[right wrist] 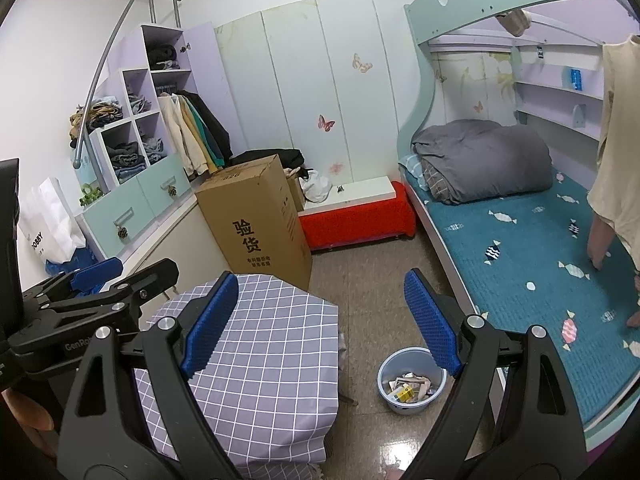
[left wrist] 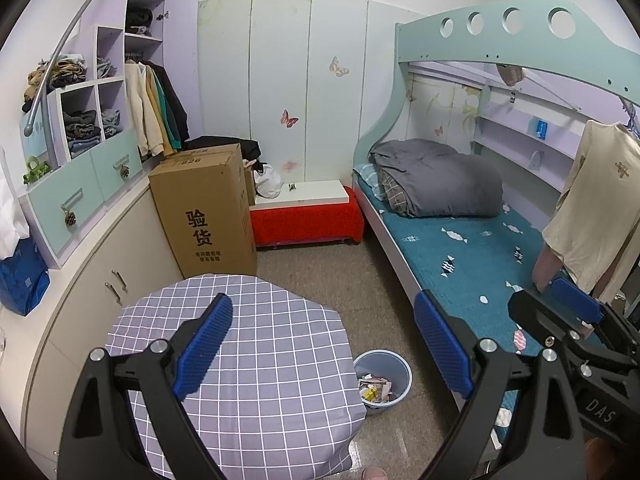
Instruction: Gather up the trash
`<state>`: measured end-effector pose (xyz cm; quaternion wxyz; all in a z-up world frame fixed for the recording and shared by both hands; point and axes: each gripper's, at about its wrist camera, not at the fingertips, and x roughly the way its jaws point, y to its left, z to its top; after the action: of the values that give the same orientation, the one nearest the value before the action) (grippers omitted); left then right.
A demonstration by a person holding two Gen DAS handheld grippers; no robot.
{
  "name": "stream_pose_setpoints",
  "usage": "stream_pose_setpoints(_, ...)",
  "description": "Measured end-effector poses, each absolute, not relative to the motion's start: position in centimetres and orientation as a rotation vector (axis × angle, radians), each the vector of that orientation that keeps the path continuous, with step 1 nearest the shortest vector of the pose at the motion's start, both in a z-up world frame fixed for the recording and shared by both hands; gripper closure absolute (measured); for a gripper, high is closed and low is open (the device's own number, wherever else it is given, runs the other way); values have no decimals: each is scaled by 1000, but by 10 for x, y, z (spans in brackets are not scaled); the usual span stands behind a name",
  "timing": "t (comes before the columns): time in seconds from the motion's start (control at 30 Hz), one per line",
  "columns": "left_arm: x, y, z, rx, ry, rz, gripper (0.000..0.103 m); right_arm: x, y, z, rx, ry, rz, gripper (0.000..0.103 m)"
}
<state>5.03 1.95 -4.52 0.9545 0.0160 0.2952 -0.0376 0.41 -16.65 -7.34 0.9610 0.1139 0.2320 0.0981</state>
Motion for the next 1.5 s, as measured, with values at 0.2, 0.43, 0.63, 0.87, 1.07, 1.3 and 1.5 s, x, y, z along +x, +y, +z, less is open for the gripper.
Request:
stream_pose_setpoints(0.2,54,21,-46,33,604,-73,13,12,-164,-74,234,481,204,19)
stream_pose_setpoints(0.43,57,21,-47,33,607,-72,13,16,-162,-76,233,488,208,19)
stream_pose_setpoints(0.63,62,25,-51,31,613,-72,13,20,-158,-76,229,494,209,19)
stream_pose_setpoints(0.87,64,28,-53,29,618,-71,13,25,-151,-77,227,504,213,19)
stream_pose_setpoints(1.07,68,36,-58,23,626,-70,13,29,-150,-78,221,510,218,19)
stream_pose_setpoints(1.3,71,40,-60,18,632,-67,13,35,-147,-79,220,519,219,19)
stream_pose_setpoints(1.5,76,47,-66,11,650,-64,13,39,-141,-84,215,536,222,19)
